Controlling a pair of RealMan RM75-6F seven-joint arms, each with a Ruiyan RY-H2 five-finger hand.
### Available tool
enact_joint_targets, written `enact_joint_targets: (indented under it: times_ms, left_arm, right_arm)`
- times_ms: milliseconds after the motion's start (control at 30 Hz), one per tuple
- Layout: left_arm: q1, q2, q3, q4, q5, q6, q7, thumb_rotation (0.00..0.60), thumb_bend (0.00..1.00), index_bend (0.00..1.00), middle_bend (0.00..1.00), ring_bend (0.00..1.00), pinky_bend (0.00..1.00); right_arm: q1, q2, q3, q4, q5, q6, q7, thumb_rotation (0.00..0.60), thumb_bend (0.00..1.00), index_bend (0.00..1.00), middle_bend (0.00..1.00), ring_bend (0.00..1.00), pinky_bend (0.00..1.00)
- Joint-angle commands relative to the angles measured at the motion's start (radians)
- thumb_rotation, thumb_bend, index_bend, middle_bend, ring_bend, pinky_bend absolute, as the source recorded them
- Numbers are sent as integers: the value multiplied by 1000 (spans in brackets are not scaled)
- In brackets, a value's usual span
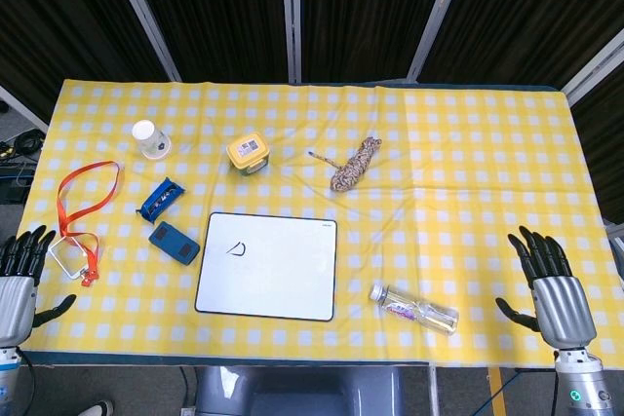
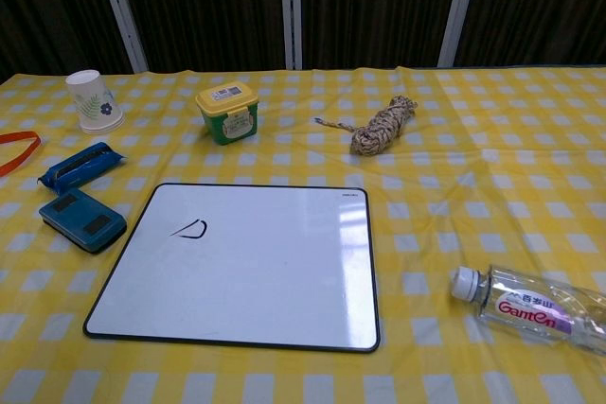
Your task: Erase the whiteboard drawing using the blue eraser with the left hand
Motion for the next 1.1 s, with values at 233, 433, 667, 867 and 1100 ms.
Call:
enact_joint_targets:
  times_ms: [233,433,667,867,1100]
  left_arm:
    - [-2,-2,0,3,2,-3,1,600,90,0,0,0,0]
    - [-9,0,3,6,7,-14,5,600,90,0,0,0,0]
    - [-36,18,16,12,26,-59,20,600,107,0,0,0,6]
    - [-122,76,13,18,57,-169,53,600,111,6,0,0,72]
    - [-247,117,17,-4,70,-367,107,600,179,62,0,10,106]
  right_arm:
    - [0,-2,-4,-1,-6,-2,-3,600,73,8,0,0,0]
    - [-1,-2,-8,-4,-11,-1,-7,600,73,8,0,0,0]
    - [4,-5,-12,-3,-9,-18,-6,600,73,8,0,0,0]
    - [7,-11,-23,-1,-20,-28,-14,600,73,9,0,0,0]
    - [4,-5,-21,-5,-18,-22,-5,600,72,9,0,0,0]
